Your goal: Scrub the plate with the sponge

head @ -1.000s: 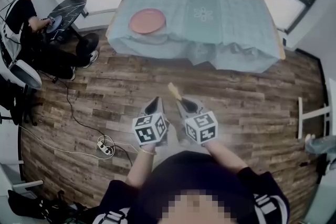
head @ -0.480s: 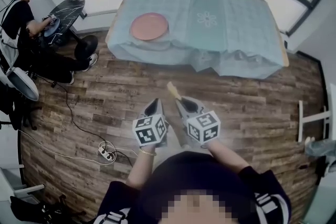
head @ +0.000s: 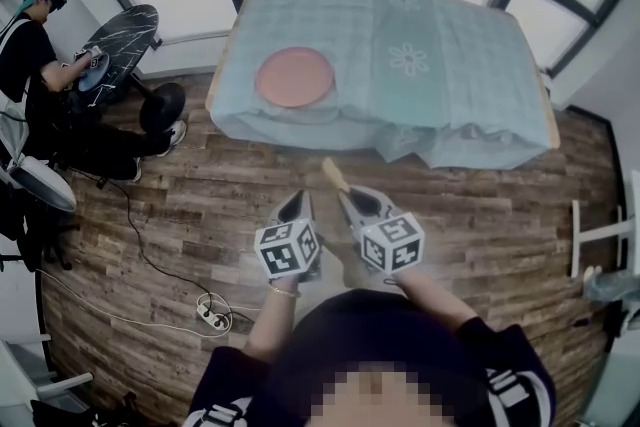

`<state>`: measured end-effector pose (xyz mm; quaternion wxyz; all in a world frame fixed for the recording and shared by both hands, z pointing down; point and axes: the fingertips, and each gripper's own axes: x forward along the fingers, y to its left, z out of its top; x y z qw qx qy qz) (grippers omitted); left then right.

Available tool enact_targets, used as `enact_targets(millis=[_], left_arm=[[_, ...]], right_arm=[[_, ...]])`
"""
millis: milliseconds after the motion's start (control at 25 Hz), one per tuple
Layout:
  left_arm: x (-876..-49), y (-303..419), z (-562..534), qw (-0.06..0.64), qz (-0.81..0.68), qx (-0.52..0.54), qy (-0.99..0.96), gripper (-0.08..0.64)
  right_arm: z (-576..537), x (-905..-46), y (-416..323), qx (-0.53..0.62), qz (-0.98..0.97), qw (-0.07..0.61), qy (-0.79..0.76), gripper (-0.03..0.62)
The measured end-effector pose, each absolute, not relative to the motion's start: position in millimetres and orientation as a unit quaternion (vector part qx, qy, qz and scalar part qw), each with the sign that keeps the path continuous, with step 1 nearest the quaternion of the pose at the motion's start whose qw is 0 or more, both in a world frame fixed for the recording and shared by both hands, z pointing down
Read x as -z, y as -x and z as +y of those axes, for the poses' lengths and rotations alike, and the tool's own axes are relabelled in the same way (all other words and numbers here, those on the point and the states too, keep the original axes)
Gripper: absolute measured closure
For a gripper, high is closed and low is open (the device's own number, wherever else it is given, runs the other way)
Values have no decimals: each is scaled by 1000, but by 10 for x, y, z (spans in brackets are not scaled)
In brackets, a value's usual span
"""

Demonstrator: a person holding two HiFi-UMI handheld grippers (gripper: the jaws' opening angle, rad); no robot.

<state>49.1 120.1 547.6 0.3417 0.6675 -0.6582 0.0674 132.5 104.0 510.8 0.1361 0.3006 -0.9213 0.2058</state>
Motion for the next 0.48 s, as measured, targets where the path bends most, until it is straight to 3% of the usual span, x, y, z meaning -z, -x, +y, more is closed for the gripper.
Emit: enact_targets(millis=[480], left_arm=[[-5491, 325, 459, 354, -640, -77, -678, 549]], right_arm=[[310, -5073, -600, -207, -910, 143, -329, 555]])
